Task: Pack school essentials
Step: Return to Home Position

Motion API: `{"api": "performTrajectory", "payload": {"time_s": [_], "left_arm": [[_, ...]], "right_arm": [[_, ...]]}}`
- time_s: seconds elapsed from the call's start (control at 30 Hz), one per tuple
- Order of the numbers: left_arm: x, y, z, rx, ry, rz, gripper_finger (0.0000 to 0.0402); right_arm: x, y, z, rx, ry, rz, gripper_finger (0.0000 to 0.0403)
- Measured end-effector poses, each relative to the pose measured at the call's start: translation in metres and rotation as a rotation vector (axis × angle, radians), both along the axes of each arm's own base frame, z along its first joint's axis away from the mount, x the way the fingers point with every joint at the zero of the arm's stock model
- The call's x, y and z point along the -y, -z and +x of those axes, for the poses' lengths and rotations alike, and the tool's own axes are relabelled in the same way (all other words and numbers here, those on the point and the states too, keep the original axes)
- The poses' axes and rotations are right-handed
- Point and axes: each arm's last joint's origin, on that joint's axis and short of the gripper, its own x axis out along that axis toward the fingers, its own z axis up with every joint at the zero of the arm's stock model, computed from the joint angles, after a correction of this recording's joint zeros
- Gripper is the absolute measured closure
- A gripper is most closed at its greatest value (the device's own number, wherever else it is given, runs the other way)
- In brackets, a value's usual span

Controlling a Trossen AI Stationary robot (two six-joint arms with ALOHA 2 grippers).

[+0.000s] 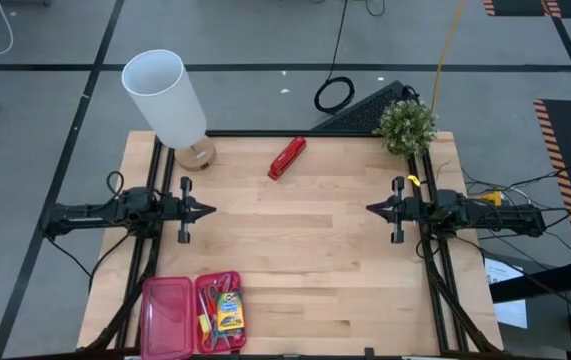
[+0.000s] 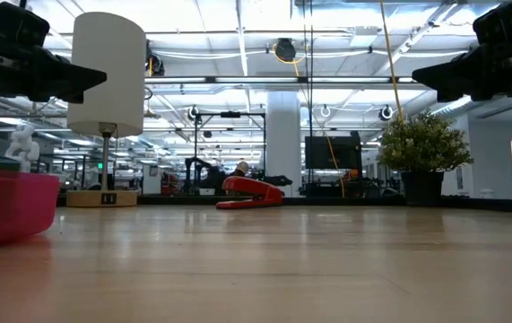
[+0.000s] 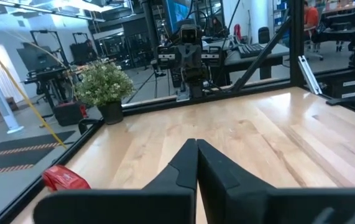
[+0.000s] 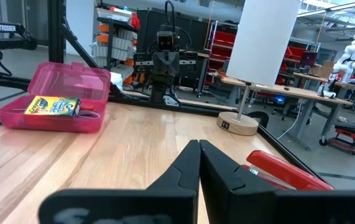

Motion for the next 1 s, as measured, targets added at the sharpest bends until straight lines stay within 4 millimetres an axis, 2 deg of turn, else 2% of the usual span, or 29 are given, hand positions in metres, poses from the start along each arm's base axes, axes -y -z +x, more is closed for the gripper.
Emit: {"api": "performTrajectory", "payload": {"time_s": [0.33,1.0], "left_arm": [[-0.0001,0.0000,0.0000,0.000,-0.002,0.002,0.0365],[-0.0001,-0.0002,0.0000,0.001,-0.003,0.003,0.0366]], "right_arm": [[0.0000,0.0000,0.0000,0.000,0.000,0.000,0.0403],[0.0000,0.0000,0.0000,0.000,0.000,0.000,0.0403]]}}
